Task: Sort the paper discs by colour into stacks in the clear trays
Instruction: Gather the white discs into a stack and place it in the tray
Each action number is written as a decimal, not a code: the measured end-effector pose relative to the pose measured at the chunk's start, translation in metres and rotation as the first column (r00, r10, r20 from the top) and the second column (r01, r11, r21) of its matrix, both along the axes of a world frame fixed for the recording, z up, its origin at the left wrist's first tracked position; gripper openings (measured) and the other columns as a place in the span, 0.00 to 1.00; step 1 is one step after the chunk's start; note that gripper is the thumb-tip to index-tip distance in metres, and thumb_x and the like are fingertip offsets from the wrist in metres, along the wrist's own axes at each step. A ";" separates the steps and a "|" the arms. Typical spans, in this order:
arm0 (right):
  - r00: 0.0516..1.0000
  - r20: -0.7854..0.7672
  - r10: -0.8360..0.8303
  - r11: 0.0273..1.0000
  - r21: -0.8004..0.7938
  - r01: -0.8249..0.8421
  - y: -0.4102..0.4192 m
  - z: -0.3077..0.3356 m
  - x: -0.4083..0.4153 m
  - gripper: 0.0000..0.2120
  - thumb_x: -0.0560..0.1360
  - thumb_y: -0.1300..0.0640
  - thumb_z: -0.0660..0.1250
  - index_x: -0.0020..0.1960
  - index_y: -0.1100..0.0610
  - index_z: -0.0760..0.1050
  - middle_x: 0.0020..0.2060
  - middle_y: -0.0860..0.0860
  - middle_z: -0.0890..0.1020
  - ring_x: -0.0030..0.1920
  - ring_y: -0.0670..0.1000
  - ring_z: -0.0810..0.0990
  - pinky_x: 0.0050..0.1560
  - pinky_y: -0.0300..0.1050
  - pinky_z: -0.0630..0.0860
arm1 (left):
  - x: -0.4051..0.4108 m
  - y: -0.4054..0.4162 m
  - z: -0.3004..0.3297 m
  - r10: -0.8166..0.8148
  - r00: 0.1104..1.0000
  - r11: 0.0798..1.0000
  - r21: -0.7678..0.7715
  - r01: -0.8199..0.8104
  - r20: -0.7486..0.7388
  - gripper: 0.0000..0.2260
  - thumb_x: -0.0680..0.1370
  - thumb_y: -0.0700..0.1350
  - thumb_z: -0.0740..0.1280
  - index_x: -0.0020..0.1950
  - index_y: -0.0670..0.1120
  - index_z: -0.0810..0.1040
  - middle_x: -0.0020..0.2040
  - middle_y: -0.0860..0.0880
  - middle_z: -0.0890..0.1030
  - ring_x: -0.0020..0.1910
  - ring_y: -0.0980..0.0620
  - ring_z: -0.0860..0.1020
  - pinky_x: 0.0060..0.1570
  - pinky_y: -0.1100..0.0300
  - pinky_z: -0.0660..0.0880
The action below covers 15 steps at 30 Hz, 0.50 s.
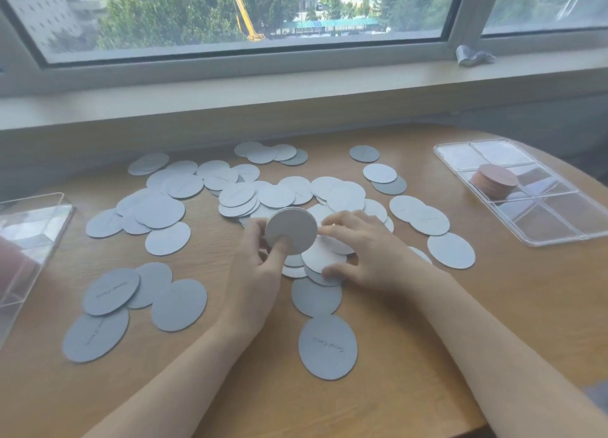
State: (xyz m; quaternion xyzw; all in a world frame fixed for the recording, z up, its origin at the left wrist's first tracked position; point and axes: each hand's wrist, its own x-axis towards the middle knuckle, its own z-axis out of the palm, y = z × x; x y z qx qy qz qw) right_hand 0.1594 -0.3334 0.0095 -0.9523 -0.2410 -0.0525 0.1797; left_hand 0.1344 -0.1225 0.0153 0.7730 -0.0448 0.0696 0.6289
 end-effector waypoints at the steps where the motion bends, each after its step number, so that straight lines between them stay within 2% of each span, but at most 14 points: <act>1: 0.999 0.036 0.012 1.000 -0.003 -0.012 -0.001 -0.001 -0.001 0.26 0.74 0.41 0.70 0.69 0.47 0.73 0.65 0.42 0.72 0.66 0.46 0.66 0.67 0.44 0.62 | 0.000 0.000 -0.001 -0.011 1.000 1.000 0.001 0.011 -0.002 0.03 0.81 0.43 0.66 0.49 0.51 0.75 0.45 0.49 0.80 0.42 0.44 0.75 0.39 0.64 0.71; 4: 0.989 0.147 0.026 1.000 0.013 -0.028 -0.003 -0.004 -0.005 0.19 0.74 0.43 0.69 0.63 0.48 0.78 0.61 0.43 0.78 0.60 0.48 0.75 0.58 0.45 0.73 | 0.000 -0.001 0.000 -0.034 0.999 0.999 -0.008 0.034 -0.007 0.01 0.81 0.43 0.66 0.51 0.49 0.75 0.46 0.46 0.80 0.44 0.42 0.75 0.42 0.57 0.72; 6: 0.977 0.213 0.005 0.999 0.030 -0.012 -0.001 -0.004 -0.007 0.13 0.75 0.46 0.67 0.58 0.48 0.80 0.55 0.43 0.81 0.53 0.48 0.79 0.48 0.47 0.77 | 0.001 -0.001 0.000 -0.045 0.999 0.999 -0.009 0.045 -0.007 0.02 0.81 0.43 0.66 0.52 0.49 0.76 0.47 0.46 0.81 0.45 0.41 0.76 0.45 0.54 0.73; 8: 0.956 0.294 -0.013 0.998 0.058 -0.005 0.000 -0.006 -0.005 0.10 0.76 0.50 0.64 0.52 0.51 0.80 0.47 0.44 0.83 0.43 0.50 0.81 0.36 0.50 0.77 | 0.001 -0.001 -0.001 -0.048 0.999 0.999 0.002 0.048 0.008 0.02 0.81 0.42 0.67 0.52 0.49 0.76 0.46 0.47 0.81 0.45 0.41 0.76 0.46 0.52 0.73; 10: 0.931 0.363 -0.047 0.994 0.105 0.009 0.001 -0.007 -0.003 0.09 0.77 0.55 0.62 0.49 0.54 0.81 0.39 0.47 0.83 0.37 0.52 0.79 0.30 0.50 0.75 | 0.001 -0.001 -0.001 -0.055 0.998 0.998 0.021 0.054 0.021 0.02 0.81 0.42 0.67 0.52 0.48 0.76 0.46 0.49 0.81 0.43 0.41 0.77 0.44 0.52 0.73; 12: 0.918 0.377 -0.124 0.976 0.213 0.044 0.001 -0.006 -0.004 0.09 0.77 0.57 0.62 0.49 0.56 0.81 0.38 0.49 0.83 0.36 0.51 0.78 0.33 0.50 0.75 | 0.001 0.000 -0.003 -0.065 0.997 0.997 0.051 0.063 0.029 0.01 0.81 0.43 0.66 0.52 0.49 0.76 0.47 0.50 0.80 0.39 0.43 0.74 0.41 0.52 0.71; 15: 0.909 0.350 -0.226 0.917 0.391 0.078 -0.005 -0.002 -0.005 0.10 0.77 0.64 0.65 0.56 0.58 0.81 0.47 0.48 0.85 0.45 0.46 0.81 0.44 0.41 0.76 | 0.002 0.000 -0.005 -0.092 0.994 0.992 0.091 0.086 0.059 0.04 0.81 0.41 0.67 0.51 0.51 0.76 0.47 0.54 0.80 0.35 0.49 0.70 0.39 0.56 0.70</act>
